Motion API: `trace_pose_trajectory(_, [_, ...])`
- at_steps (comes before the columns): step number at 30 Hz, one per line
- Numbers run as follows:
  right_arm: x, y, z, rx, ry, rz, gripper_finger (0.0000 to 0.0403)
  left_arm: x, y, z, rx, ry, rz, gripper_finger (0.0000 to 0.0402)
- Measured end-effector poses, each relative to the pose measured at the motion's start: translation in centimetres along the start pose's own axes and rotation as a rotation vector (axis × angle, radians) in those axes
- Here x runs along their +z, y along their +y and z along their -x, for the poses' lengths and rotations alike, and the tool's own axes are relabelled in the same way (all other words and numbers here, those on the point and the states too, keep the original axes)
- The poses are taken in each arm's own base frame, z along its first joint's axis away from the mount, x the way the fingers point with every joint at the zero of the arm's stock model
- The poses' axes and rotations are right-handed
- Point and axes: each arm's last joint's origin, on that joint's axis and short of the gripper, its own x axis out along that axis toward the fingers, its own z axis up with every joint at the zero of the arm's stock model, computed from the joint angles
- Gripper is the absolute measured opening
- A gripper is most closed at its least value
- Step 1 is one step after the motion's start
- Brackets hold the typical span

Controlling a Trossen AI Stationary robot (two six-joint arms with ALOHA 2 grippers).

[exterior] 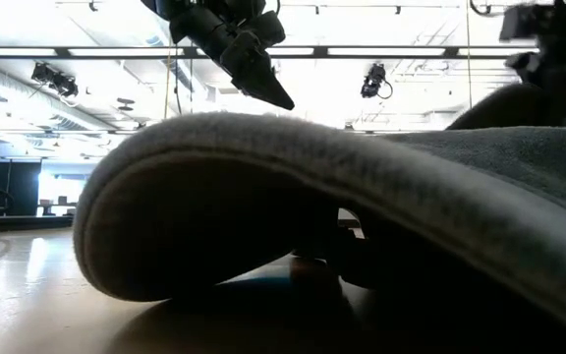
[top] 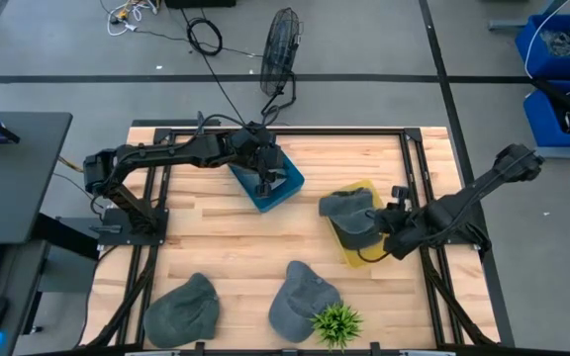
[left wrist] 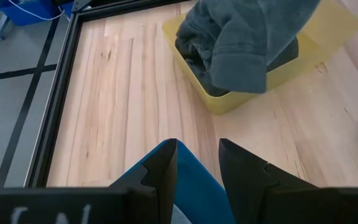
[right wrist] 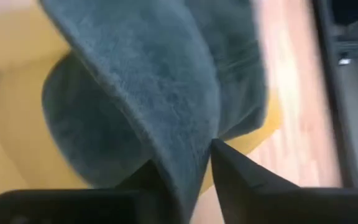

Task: Pick & Place hat
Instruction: Put the right black cap into the yellow bin

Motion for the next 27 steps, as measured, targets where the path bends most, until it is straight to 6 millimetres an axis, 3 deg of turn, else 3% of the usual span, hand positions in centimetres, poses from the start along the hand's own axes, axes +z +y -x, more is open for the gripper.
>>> trace_pose_trajectory(4, [-0.5,0.3,-0.5,0.039,0.040,0.012,0.0129,0.0,0.0,0.0,0.000,0.000,0.000,0.0122])
trace_pose_trajectory(9, [0.2,0.5,0.0,0.089,0.009,-0.033,0.0177,0.3,-0.2,0.0,-0.005,-0.028,0.020,0.0122])
trace_pose_trajectory(15, [0.3,0.5,0.0,0.113,0.018,-0.023,0.0226,2.8,-2.7,-1.2,-0.218,-0.264,0.056,0.0122])
trace_pose_trajectory(19, [0.3,0.5,0.1,0.114,0.016,-0.024,0.0246,3.7,-5.0,-4.0,-0.264,-0.363,-0.006,0.0122])
trace_pose_trajectory(23, [0.3,0.5,0.1,0.114,0.014,-0.012,0.0256,3.1,-7.0,-8.5,-0.281,-0.443,-0.037,0.0118])
trace_pose_trajectory(27, [0.3,0.5,0.1,0.114,0.012,-0.003,0.0258,2.6,-7.5,-11.4,-0.238,-0.543,0.006,0.0108])
